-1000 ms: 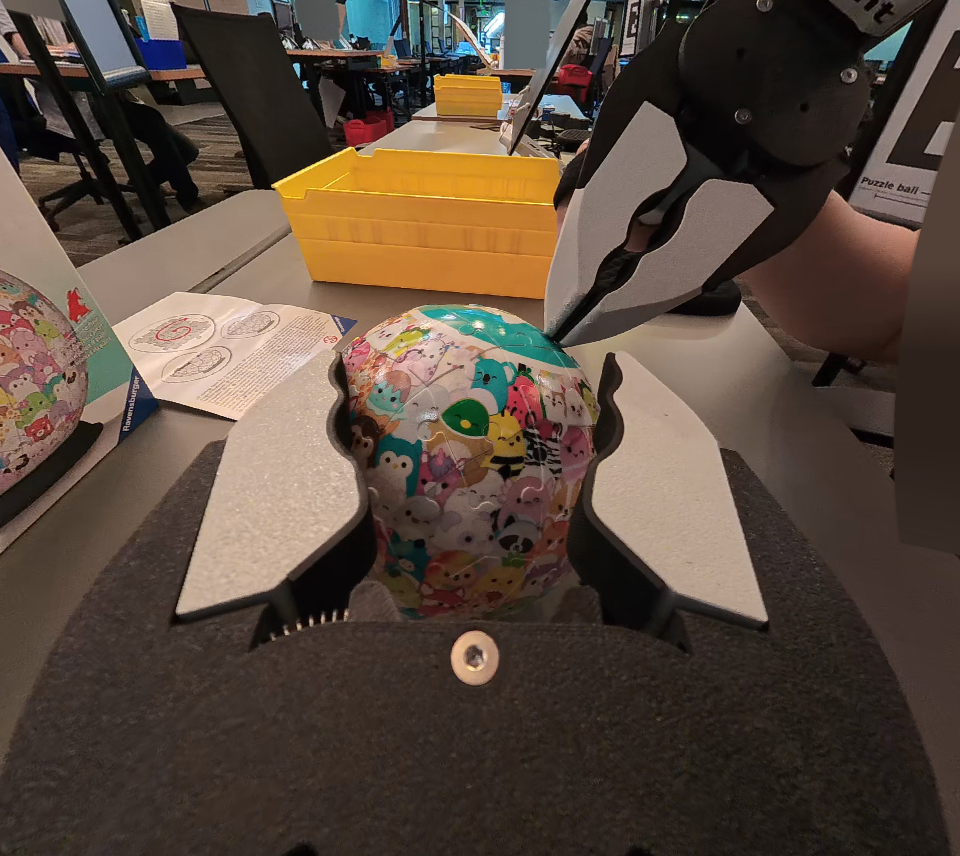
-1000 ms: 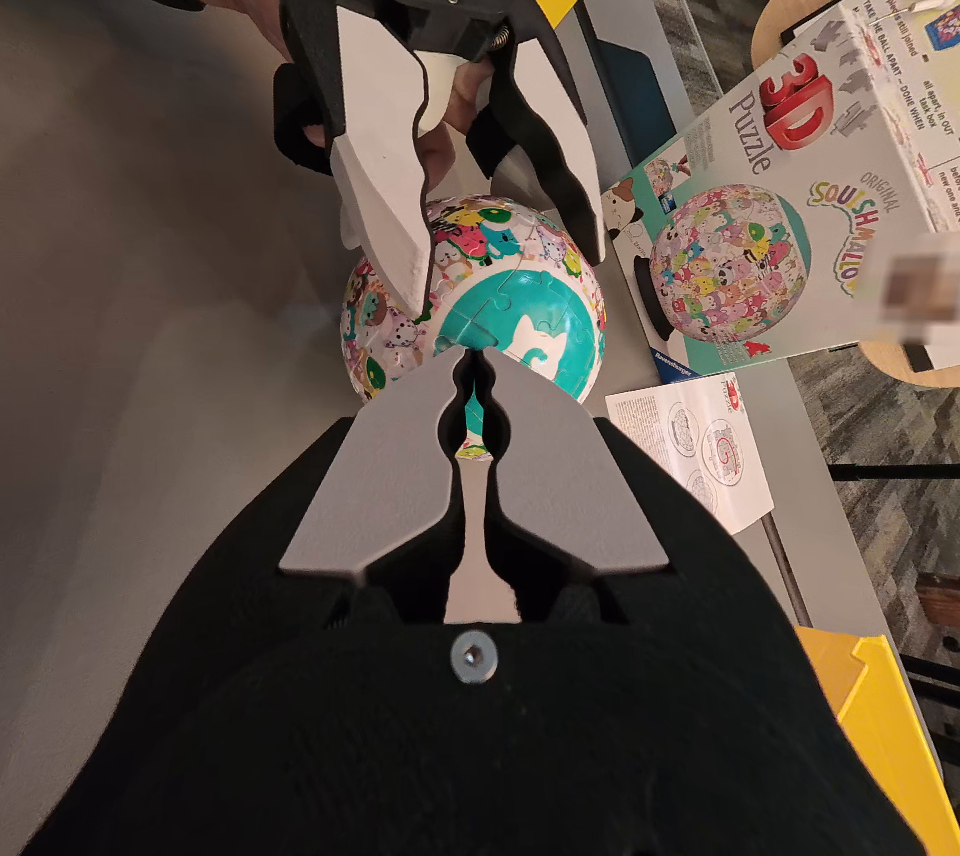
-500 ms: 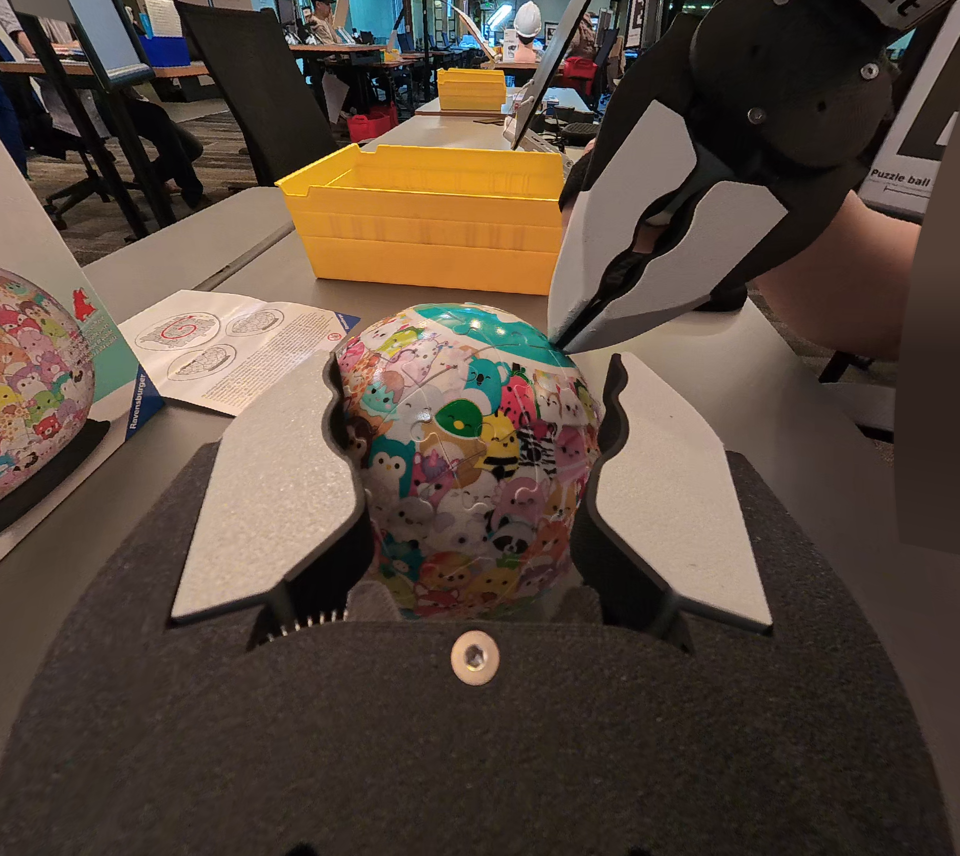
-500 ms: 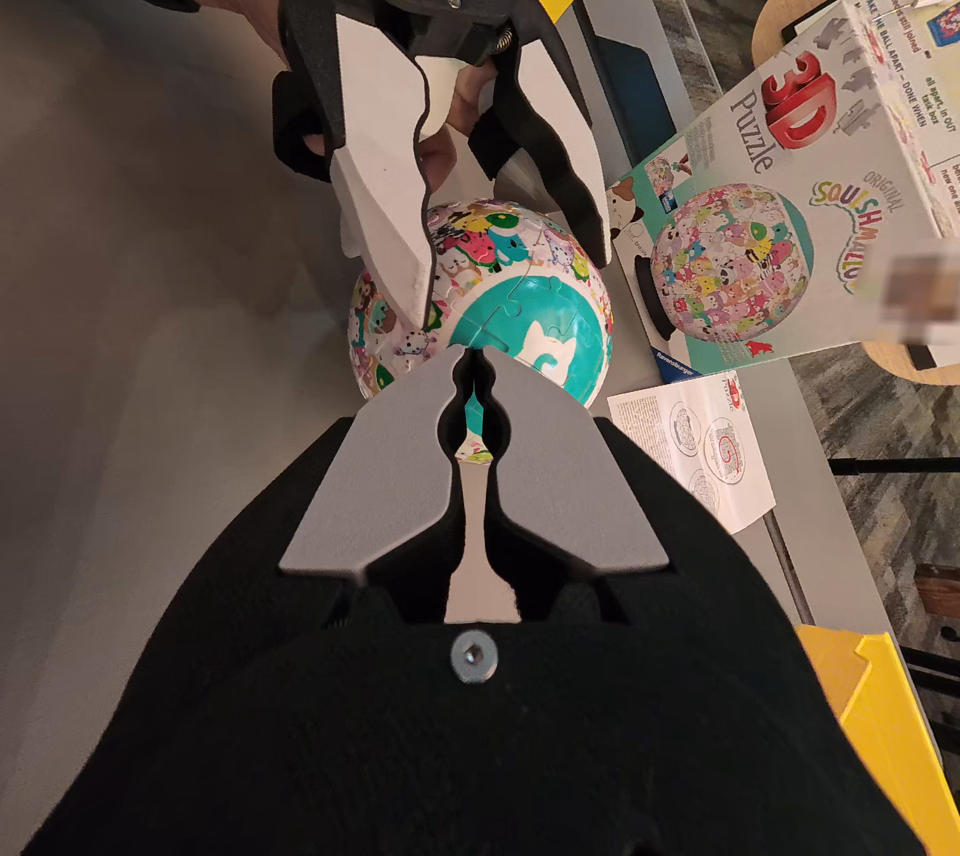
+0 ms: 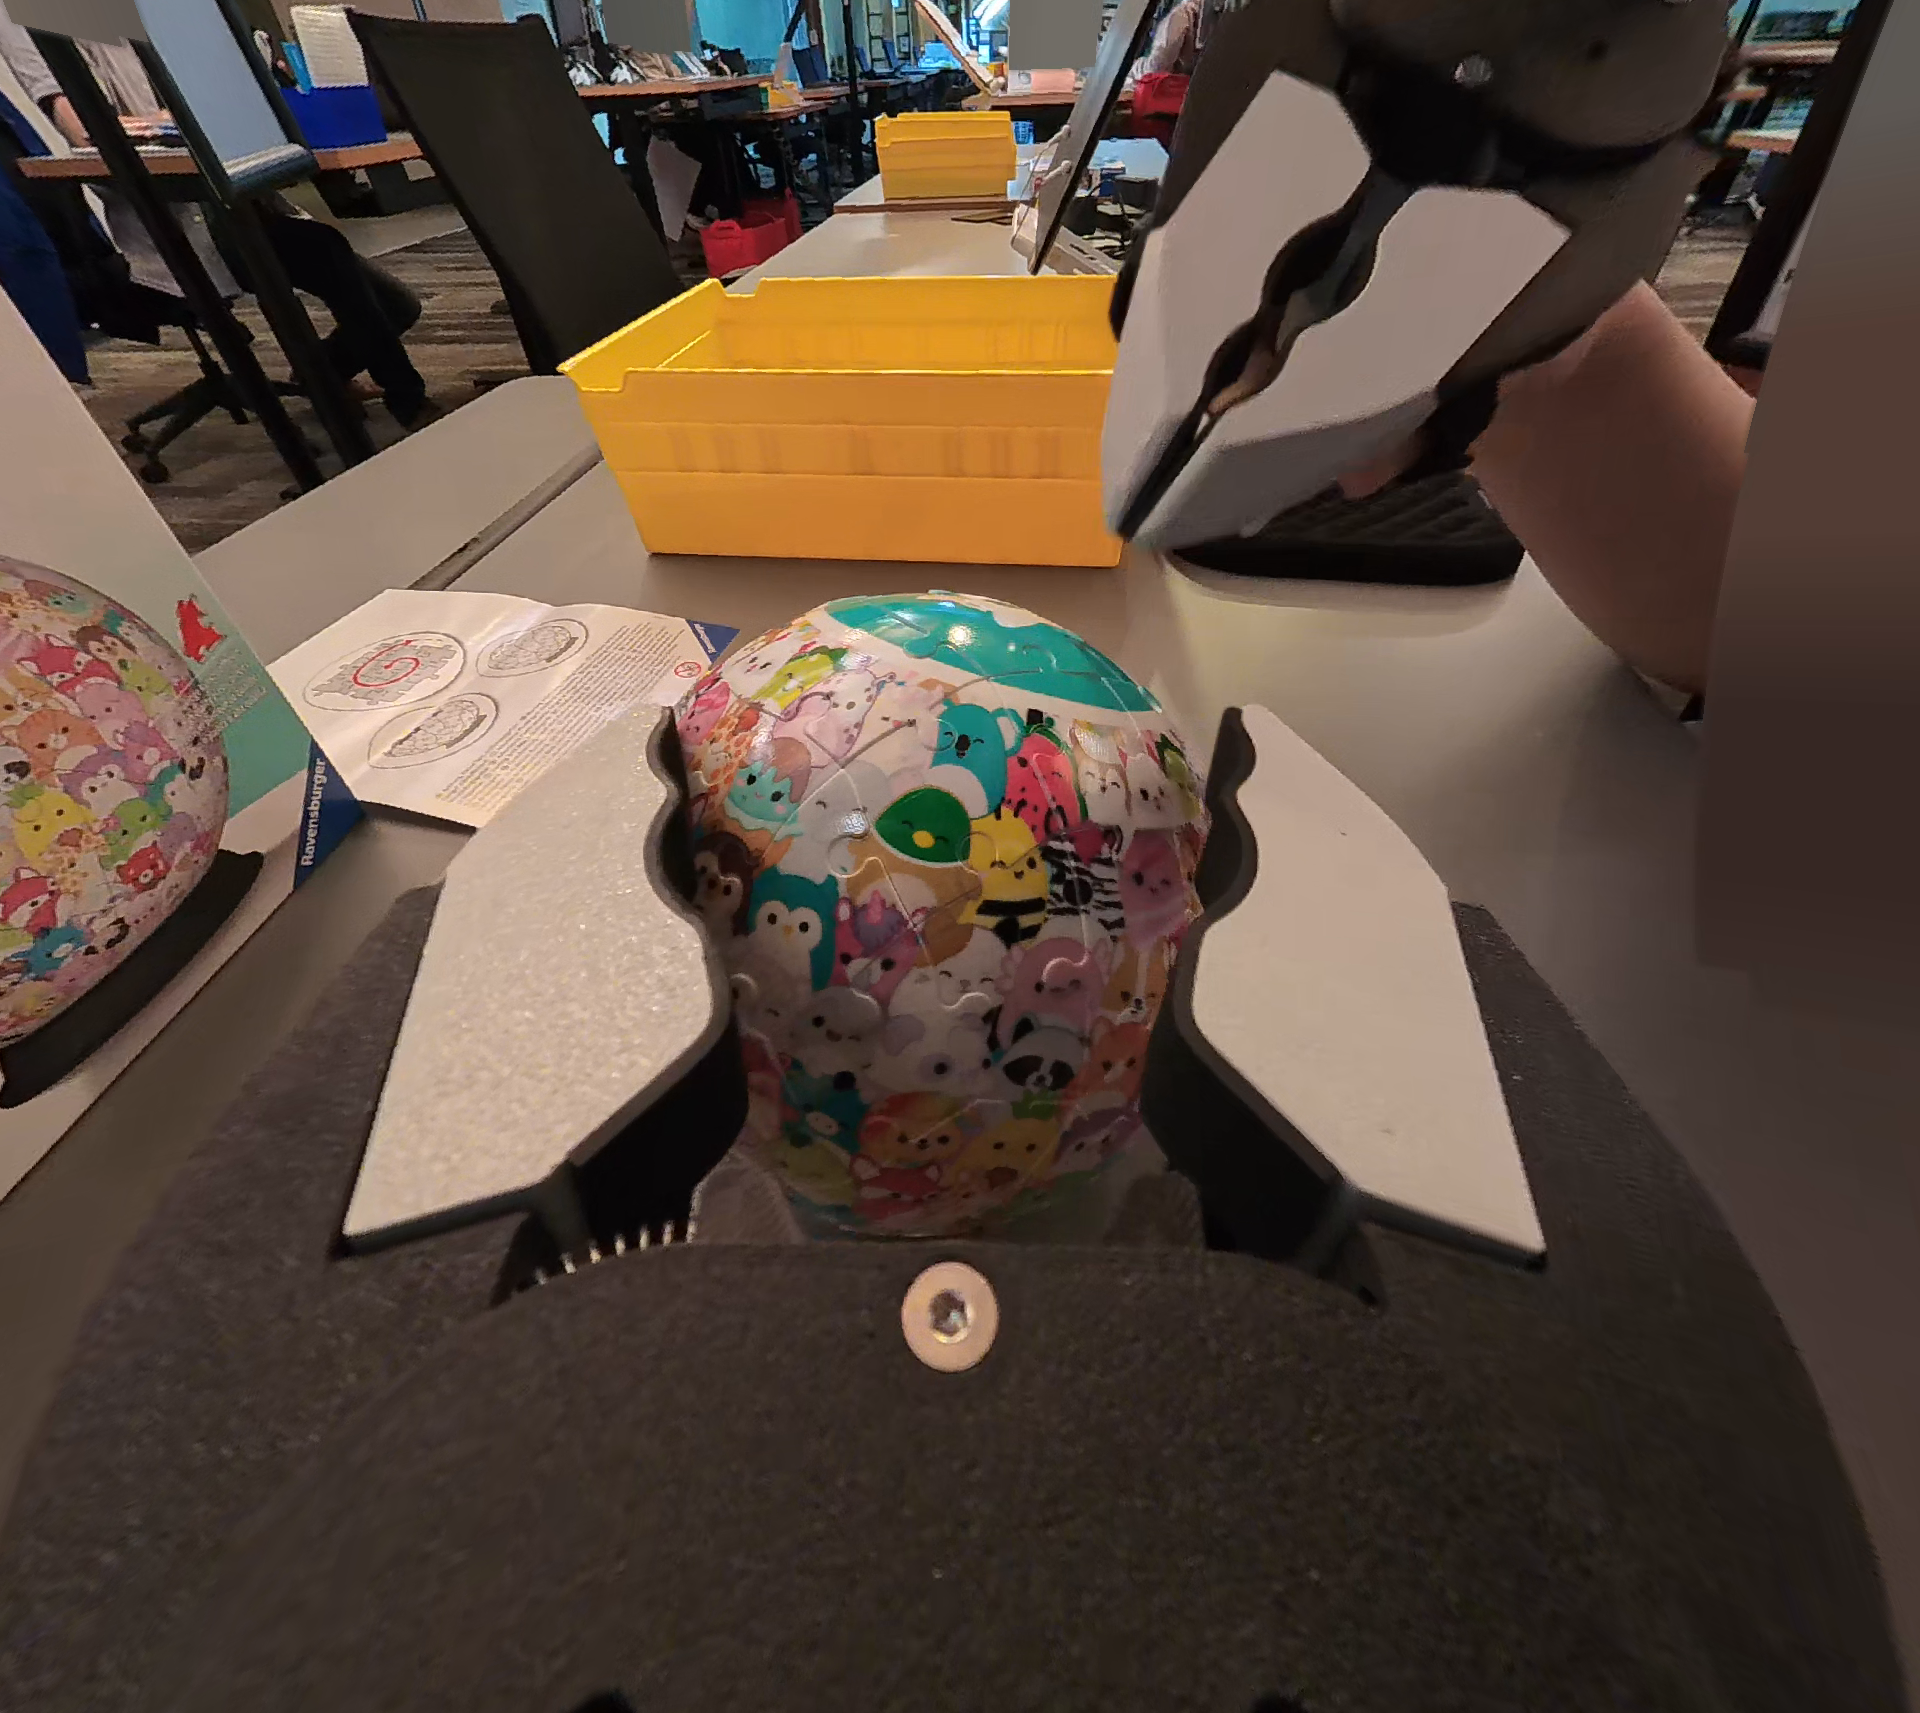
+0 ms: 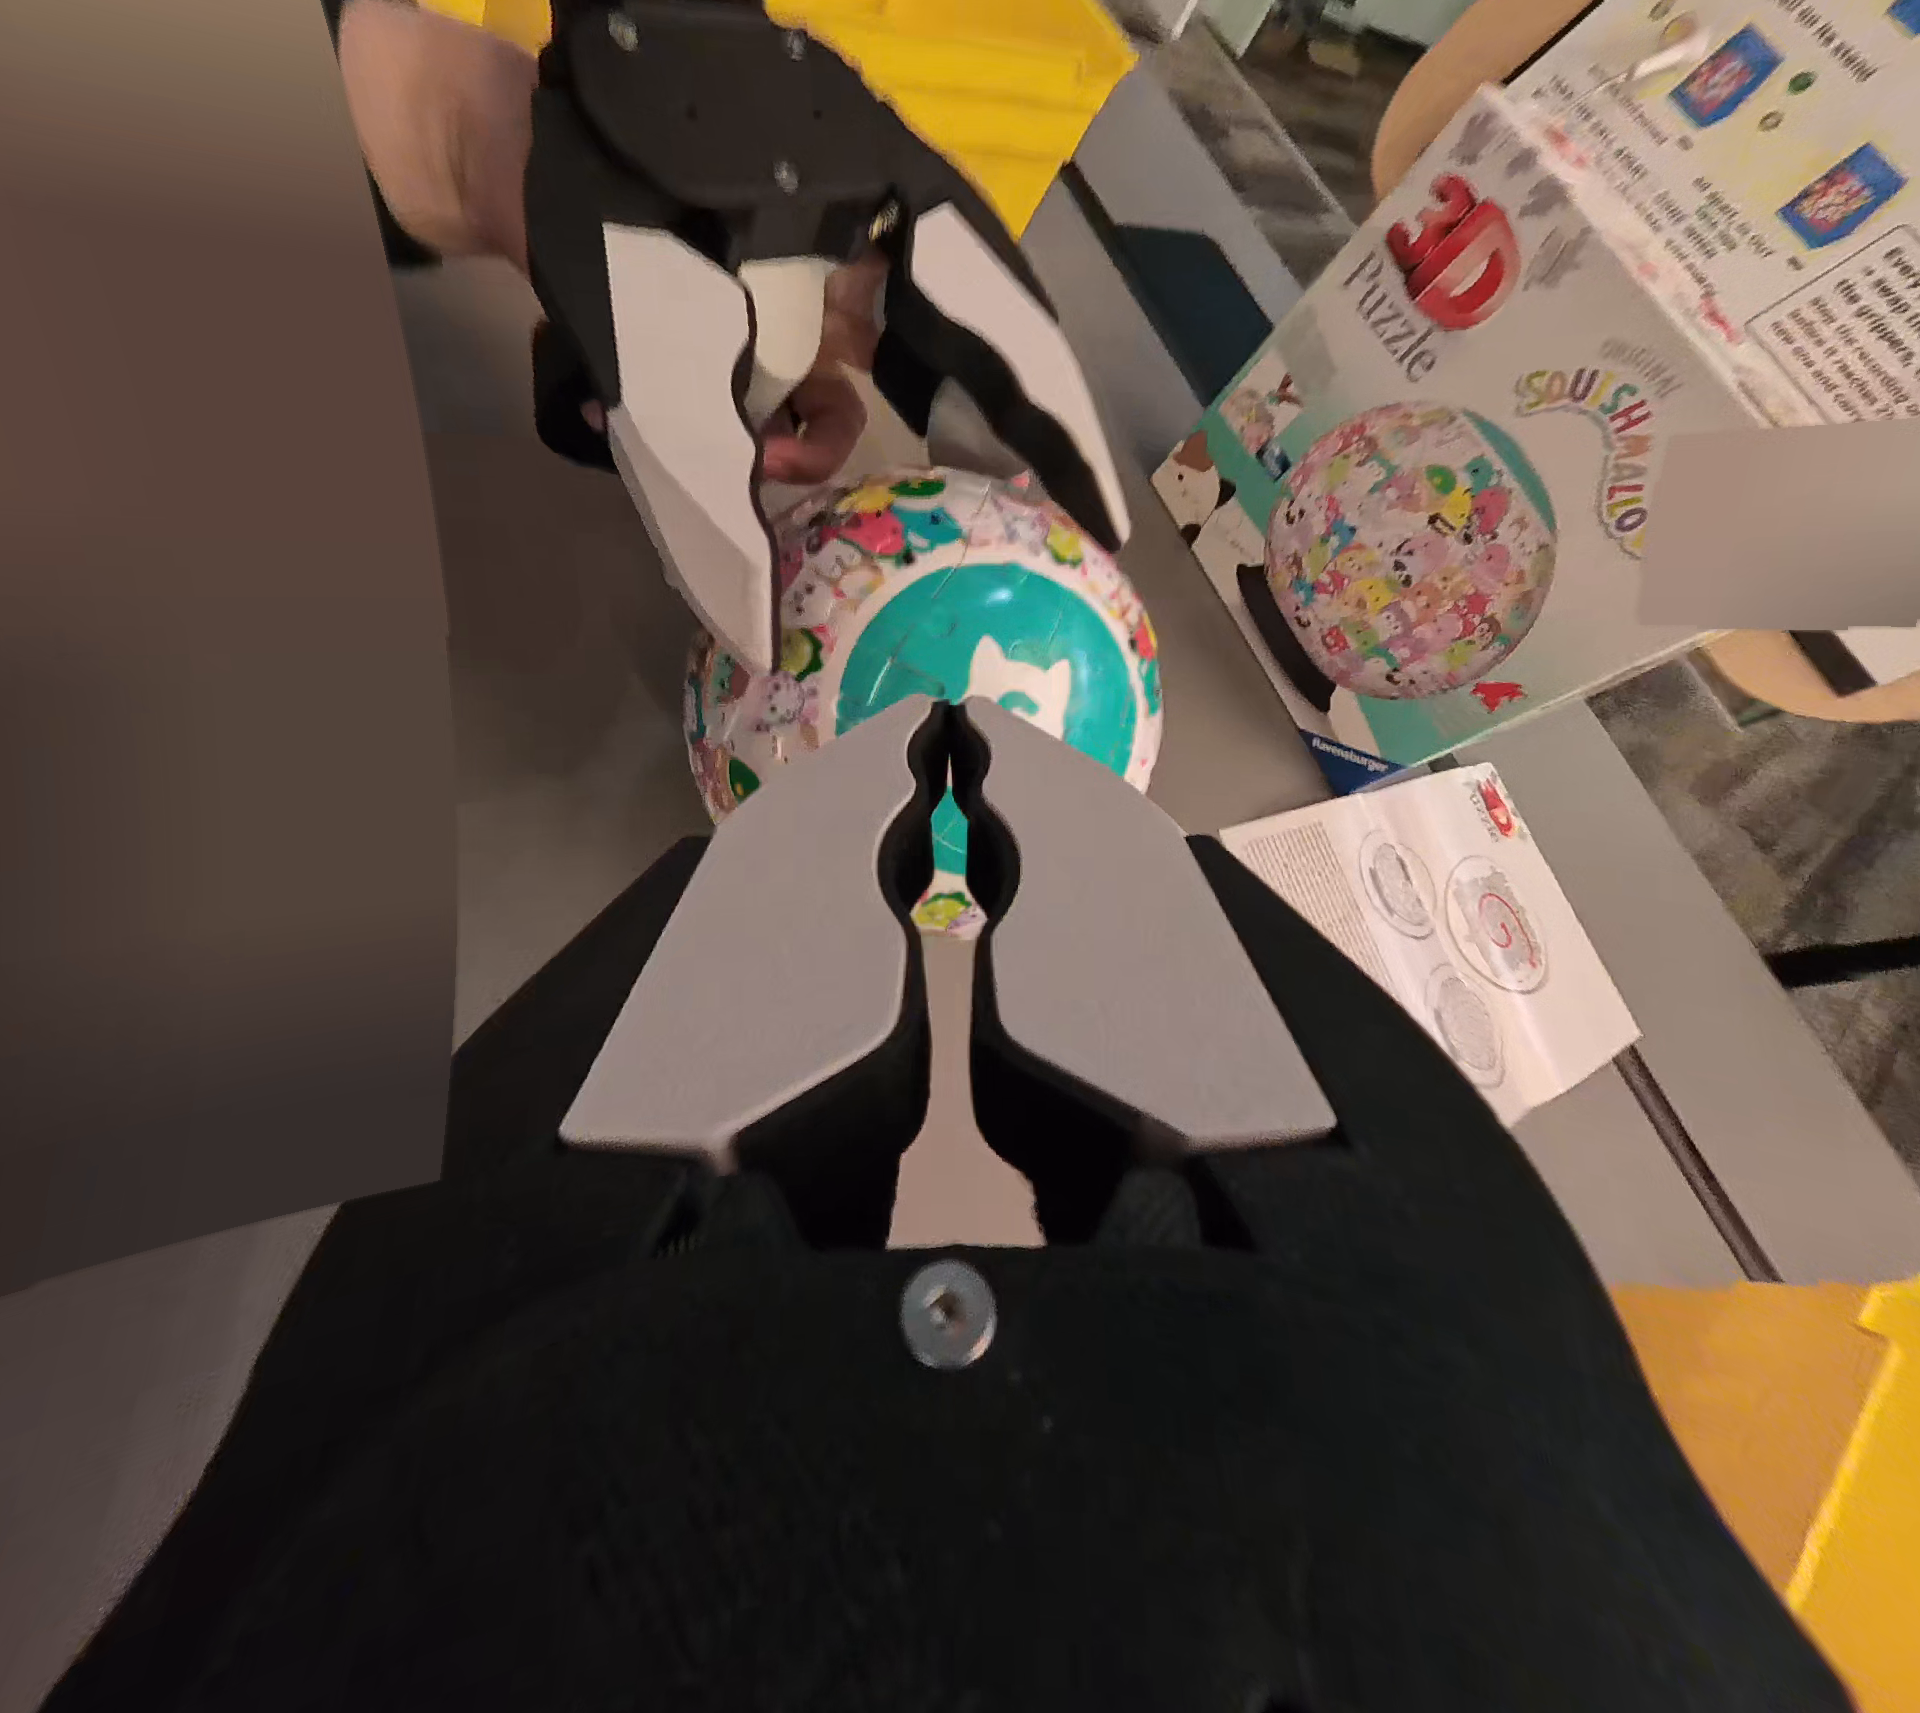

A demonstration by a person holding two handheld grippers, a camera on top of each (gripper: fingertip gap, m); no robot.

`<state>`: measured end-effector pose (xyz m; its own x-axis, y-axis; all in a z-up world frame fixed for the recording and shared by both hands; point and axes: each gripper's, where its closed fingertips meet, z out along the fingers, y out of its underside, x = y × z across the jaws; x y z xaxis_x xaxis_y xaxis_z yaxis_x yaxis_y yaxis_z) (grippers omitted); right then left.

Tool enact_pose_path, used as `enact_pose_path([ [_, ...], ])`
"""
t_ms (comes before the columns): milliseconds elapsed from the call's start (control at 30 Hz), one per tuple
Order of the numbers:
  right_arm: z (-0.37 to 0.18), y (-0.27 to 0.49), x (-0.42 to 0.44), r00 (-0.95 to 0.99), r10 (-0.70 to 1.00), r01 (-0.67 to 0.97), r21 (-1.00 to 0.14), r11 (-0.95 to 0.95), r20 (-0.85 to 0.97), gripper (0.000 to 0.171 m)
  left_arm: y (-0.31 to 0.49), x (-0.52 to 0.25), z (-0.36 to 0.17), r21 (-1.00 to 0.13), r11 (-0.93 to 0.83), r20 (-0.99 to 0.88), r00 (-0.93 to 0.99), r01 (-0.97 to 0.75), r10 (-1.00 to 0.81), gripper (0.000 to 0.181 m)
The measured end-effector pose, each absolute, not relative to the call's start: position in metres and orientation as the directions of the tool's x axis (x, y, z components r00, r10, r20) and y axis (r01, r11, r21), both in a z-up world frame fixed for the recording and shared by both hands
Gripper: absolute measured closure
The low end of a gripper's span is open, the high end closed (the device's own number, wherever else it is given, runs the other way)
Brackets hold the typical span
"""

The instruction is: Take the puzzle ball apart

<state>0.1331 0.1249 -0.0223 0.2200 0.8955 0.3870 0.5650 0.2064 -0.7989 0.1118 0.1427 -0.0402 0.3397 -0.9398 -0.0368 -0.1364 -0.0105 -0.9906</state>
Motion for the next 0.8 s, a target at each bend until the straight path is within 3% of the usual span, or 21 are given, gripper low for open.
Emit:
enact_pose_path([
  [100, -0.038, 0.124, 0.129, 0.179, 0.879, 0.634, -0.735, 0.24, 0.441, 0.17, 0.141, 0.113, -0.042, -0.988, 0.006, -0.057, 0.33, -0.155, -0.942, 0.081],
  [600, -0.021, 0.119, 0.124, 0.194, 0.859, 0.599, -0.75, 0.279, 0.474, 0.17, 0.141, 0.113, -0.041, -0.989, -0.001, -0.049, 0.331, -0.151, -0.942, 0.081],
  [667, -0.042, 0.125, 0.123, 0.182, 0.874, 0.658, -0.716, 0.232, 0.45, 0.165, 0.14, 0.113, -0.041, -0.989, -0.004, -0.046, 0.327, -0.15, -0.944, 0.081],
  [800, -0.037, 0.125, 0.123, 0.191, 0.861, 0.648, -0.719, 0.25, 0.471, 0.17, 0.141, 0.113, -0.041, -0.988, -0.003, -0.049, 0.331, -0.157, -0.942, 0.08],
])
